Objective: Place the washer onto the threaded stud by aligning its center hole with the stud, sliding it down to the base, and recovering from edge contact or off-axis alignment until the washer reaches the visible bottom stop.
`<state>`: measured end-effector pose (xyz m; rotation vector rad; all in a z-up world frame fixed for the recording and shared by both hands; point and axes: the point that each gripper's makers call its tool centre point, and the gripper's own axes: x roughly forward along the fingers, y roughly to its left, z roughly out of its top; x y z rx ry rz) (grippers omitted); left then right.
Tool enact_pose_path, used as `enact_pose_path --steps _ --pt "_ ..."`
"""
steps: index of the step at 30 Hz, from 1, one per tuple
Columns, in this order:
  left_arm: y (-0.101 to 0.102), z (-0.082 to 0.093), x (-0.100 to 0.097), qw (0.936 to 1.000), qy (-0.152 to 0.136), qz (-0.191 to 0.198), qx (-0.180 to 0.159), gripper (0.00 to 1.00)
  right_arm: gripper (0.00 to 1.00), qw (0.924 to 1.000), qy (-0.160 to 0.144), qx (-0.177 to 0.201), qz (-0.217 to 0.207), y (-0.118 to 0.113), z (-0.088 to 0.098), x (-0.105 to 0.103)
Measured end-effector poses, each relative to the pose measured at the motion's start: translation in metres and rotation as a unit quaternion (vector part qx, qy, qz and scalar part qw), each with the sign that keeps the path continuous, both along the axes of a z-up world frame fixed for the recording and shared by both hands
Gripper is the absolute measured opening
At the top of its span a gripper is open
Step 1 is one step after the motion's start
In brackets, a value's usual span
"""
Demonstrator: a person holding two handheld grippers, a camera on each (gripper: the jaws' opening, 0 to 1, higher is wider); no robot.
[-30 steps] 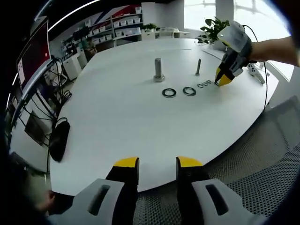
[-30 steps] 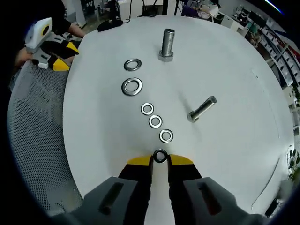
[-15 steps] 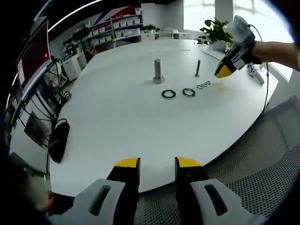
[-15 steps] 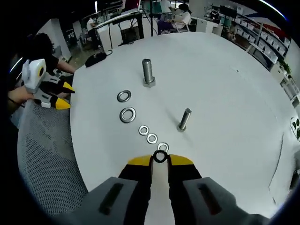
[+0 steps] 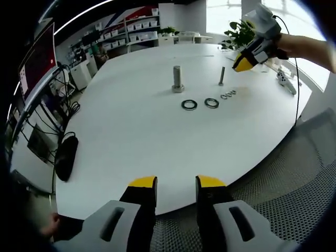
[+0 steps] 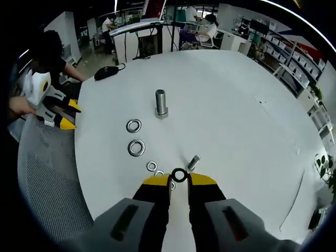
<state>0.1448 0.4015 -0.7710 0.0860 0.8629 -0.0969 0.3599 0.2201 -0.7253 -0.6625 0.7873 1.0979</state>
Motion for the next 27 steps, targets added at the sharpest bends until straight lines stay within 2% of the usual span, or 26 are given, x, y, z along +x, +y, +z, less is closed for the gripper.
enact_pose_path --steps 9,14,16,27 --pt "0.001 0.0 -0.001 1.0 0.002 0.001 0.001 0.27 0.14 0.9998 -0.014 -0.016 0.003 0.008 0.001 0.017" --pt "-0.001 -0.003 -0.002 0.9999 0.01 0.0 -0.005 0.27 0.14 0.9996 -0.01 -0.026 0.006 0.01 -0.003 0.023" --pt "-0.001 -0.003 -0.002 0.9999 0.011 -0.001 -0.004 0.27 0.14 0.9997 0.005 -0.024 0.0 0.011 -0.005 0.023" --pt "-0.002 -0.003 -0.003 0.9999 0.011 -0.006 -0.002 0.28 0.14 0.9987 0.012 -0.047 0.014 0.013 -0.01 0.025"
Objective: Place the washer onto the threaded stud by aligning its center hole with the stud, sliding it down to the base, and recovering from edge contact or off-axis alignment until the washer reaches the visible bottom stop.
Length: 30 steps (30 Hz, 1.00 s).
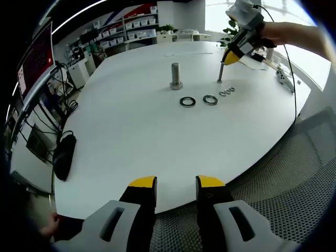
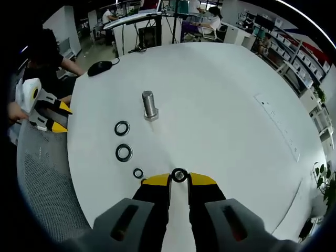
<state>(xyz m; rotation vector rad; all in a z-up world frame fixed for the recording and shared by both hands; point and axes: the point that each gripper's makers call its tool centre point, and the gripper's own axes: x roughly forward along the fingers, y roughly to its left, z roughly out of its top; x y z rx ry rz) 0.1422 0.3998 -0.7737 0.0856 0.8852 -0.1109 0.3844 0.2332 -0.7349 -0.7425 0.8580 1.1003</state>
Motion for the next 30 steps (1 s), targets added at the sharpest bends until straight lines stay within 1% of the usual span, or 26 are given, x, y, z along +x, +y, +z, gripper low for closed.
enact_pose_path --steps 8,18,30 --pt "0.0 0.0 0.0 1.0 0.0 0.001 -0.001 0.27 0.14 0.9995 -0.007 -0.024 0.018 -0.001 -0.007 0.003" --pt "0.0 -0.001 0.0 1.0 0.0 0.002 -0.002 0.27 0.13 0.9989 0.002 -0.042 0.019 0.002 -0.022 0.005" --pt "0.0 0.0 0.001 1.0 -0.002 0.002 0.0 0.27 0.14 0.9968 0.016 -0.072 0.031 0.003 -0.048 0.006"
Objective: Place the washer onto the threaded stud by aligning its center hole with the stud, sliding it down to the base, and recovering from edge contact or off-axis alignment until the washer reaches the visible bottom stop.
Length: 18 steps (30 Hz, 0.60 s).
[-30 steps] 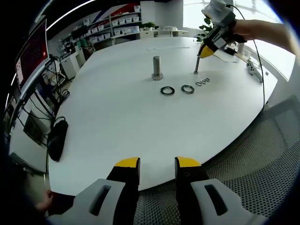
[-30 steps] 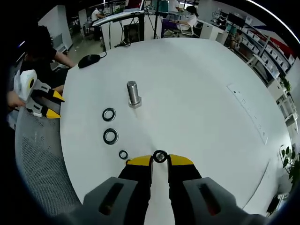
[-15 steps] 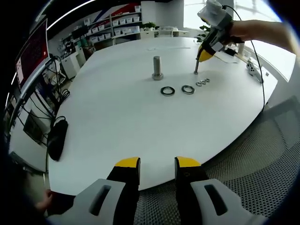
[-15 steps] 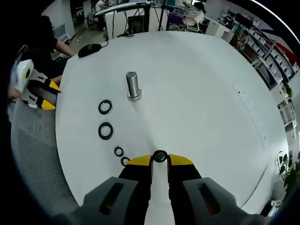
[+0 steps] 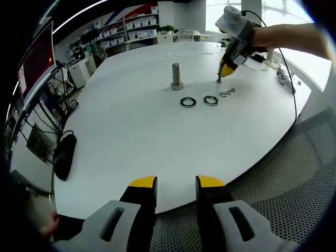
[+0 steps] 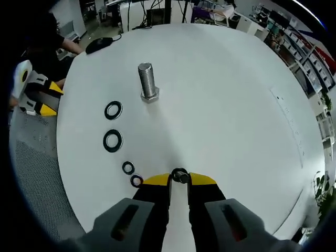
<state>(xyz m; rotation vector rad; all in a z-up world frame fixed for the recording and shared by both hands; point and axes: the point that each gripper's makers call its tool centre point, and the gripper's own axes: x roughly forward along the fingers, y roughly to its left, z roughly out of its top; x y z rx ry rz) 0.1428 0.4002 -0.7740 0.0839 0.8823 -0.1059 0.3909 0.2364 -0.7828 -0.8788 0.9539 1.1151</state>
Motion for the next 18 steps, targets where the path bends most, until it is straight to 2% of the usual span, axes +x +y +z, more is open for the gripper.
enact_pose_path --steps 5,11,18 --pt "0.001 0.0 0.0 1.0 0.001 0.001 0.001 0.27 0.14 1.0 0.006 -0.006 -0.005 -0.002 -0.008 -0.002" --pt "0.001 -0.001 -0.001 1.0 0.003 0.001 0.002 0.27 0.15 0.9997 0.005 -0.014 0.022 -0.004 -0.011 -0.005" --pt "0.0 0.0 0.0 1.0 0.001 0.0 0.001 0.27 0.31 0.9996 -0.012 0.022 -0.01 -0.006 -0.005 -0.004"
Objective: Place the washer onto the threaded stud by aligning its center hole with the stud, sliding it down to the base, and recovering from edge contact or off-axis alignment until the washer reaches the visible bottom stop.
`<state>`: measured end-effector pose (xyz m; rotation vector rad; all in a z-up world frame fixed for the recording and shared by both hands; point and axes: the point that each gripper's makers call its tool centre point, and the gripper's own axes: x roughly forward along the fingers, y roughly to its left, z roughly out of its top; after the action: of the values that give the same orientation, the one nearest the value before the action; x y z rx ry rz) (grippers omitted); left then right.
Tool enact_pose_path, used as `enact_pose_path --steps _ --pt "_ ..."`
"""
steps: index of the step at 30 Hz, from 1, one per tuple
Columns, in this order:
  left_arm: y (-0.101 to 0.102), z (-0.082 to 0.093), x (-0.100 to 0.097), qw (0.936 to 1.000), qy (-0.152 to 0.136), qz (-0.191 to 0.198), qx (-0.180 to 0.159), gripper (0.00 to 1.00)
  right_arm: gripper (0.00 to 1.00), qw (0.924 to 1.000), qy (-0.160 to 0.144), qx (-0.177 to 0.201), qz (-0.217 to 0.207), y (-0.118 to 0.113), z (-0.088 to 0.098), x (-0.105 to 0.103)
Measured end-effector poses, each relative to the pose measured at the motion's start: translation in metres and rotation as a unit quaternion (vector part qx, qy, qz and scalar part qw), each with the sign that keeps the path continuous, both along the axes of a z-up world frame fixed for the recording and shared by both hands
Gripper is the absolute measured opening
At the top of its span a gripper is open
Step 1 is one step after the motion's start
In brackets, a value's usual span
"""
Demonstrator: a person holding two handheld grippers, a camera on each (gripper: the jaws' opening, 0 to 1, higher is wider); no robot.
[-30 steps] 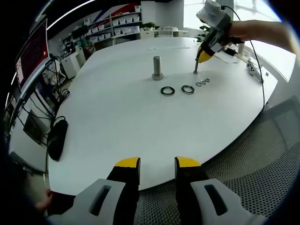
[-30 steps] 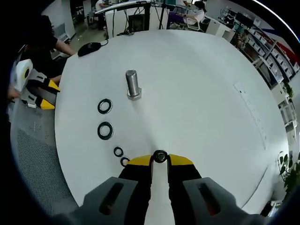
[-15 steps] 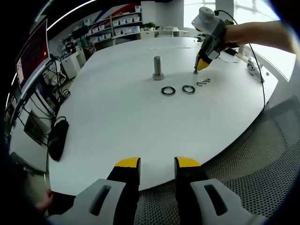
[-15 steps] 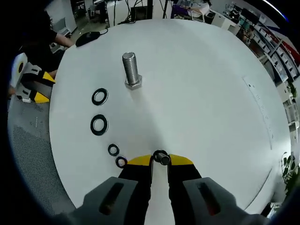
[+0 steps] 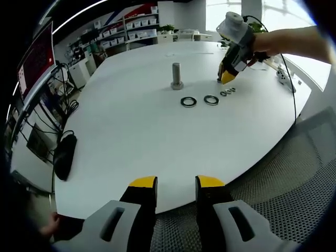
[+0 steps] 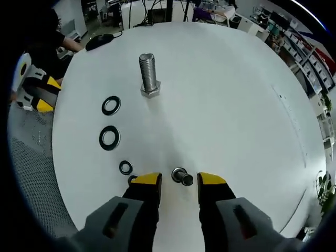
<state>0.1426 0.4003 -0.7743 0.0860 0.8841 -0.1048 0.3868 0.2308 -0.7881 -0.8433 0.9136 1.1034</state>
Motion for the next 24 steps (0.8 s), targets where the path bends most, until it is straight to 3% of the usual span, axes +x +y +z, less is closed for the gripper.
enact_pose_path --steps 5,11,24 --pt "0.0 0.0 0.0 1.0 -0.001 0.0 0.001 0.27 0.33 0.9985 0.007 0.045 -0.03 -0.004 0.007 -0.004" --pt "0.001 0.0 0.001 1.0 -0.002 0.002 0.002 0.26 0.31 0.9965 0.0 0.073 -0.041 -0.013 0.013 -0.011" --pt "0.002 0.0 0.0 1.0 0.0 0.005 0.001 0.25 0.29 0.996 0.028 0.078 -0.033 -0.021 0.005 -0.036"
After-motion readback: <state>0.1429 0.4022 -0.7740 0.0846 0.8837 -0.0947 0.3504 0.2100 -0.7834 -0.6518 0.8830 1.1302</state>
